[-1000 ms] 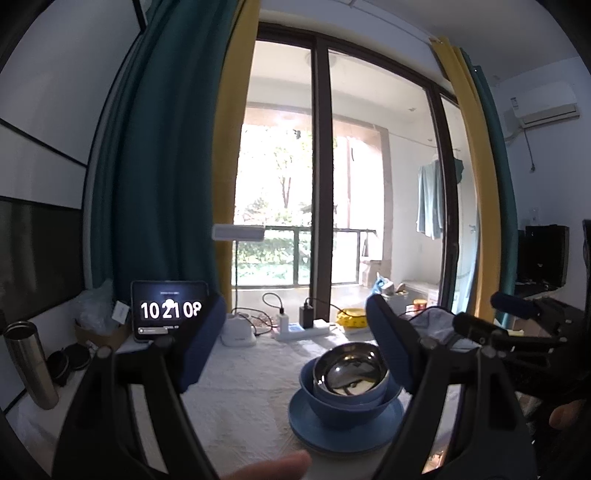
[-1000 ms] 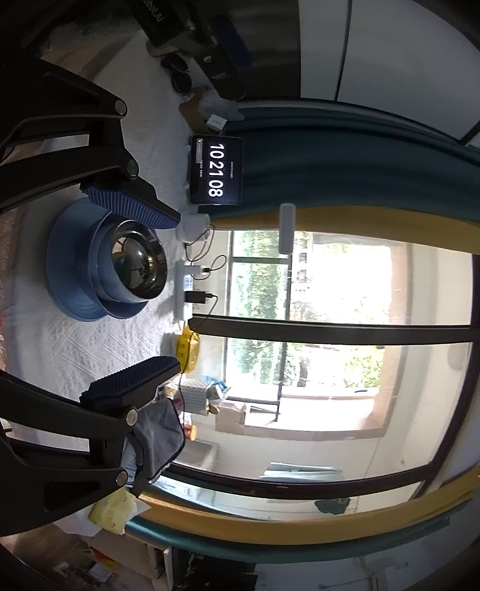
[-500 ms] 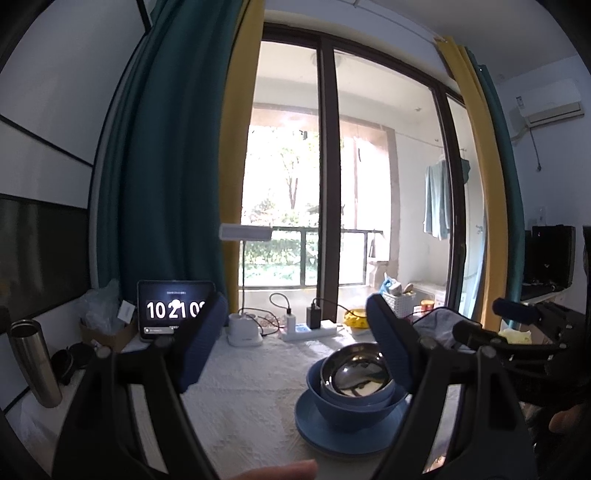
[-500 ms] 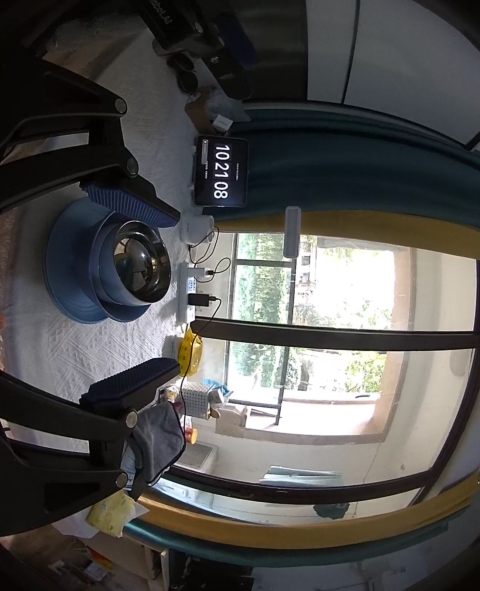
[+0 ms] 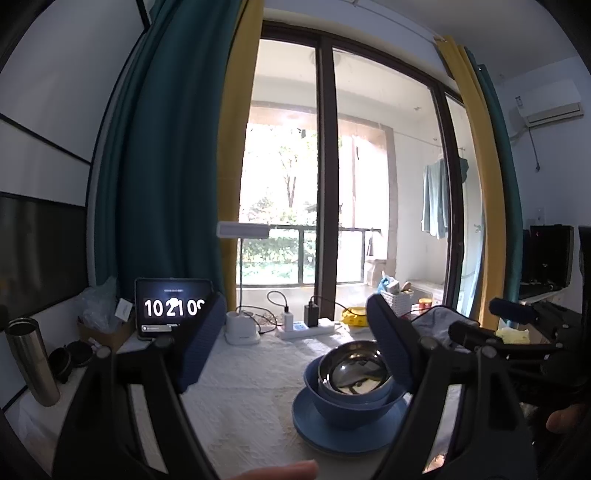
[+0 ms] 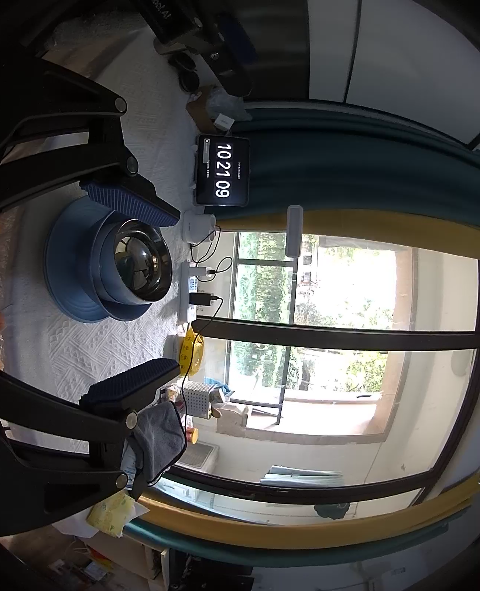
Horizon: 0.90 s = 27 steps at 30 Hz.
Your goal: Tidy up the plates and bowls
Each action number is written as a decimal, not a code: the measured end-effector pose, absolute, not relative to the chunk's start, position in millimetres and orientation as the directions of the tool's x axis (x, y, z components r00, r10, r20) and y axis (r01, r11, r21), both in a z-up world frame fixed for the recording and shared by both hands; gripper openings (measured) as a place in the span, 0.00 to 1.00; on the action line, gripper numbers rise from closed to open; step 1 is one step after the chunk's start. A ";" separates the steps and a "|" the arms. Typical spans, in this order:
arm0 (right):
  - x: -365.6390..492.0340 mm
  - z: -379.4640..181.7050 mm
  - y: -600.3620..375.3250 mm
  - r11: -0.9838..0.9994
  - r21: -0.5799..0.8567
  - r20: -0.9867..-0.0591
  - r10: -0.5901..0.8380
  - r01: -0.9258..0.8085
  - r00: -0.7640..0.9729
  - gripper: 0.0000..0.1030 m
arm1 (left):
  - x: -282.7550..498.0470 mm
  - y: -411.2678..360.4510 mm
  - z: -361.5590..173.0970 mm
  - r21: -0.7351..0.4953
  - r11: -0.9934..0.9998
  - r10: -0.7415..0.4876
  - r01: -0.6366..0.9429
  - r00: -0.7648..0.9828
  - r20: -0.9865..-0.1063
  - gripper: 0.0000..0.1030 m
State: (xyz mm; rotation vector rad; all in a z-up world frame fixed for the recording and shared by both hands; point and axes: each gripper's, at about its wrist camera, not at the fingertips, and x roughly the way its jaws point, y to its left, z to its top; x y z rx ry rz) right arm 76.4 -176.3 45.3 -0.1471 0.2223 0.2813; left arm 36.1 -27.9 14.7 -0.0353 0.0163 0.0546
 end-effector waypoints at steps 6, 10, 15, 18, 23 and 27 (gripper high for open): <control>76.3 44.2 -175.7 0.950 -0.113 -0.237 0.259 -0.292 0.936 0.75 | 36.0 -27.6 14.8 -0.037 0.998 0.053 -0.054 0.998 -0.019 0.77; 78.2 43.8 -175.2 0.950 -0.110 -0.241 0.261 -0.293 0.935 0.75 | 36.3 -28.2 14.6 -0.037 0.998 0.057 -0.058 0.998 -0.022 0.78; 79.7 43.9 -176.2 0.950 -0.109 -0.244 0.259 -0.291 0.935 0.75 | 36.2 -29.2 13.6 -0.041 0.997 0.061 -0.061 0.998 -0.023 0.78; 79.6 44.0 -176.4 0.950 -0.107 -0.243 0.259 -0.292 0.935 0.75 | 36.2 -29.0 13.7 -0.041 0.997 0.061 -0.062 0.998 -0.024 0.78; 79.6 44.0 -176.3 0.950 -0.109 -0.243 0.260 -0.292 0.935 0.75 | 35.8 -29.6 13.2 -0.043 0.997 0.066 -0.067 0.998 -0.025 0.78; 79.3 44.0 -176.1 0.950 -0.107 -0.242 0.260 -0.292 0.935 0.75 | 35.6 -30.4 12.8 -0.044 0.997 0.069 -0.070 0.997 -0.025 0.78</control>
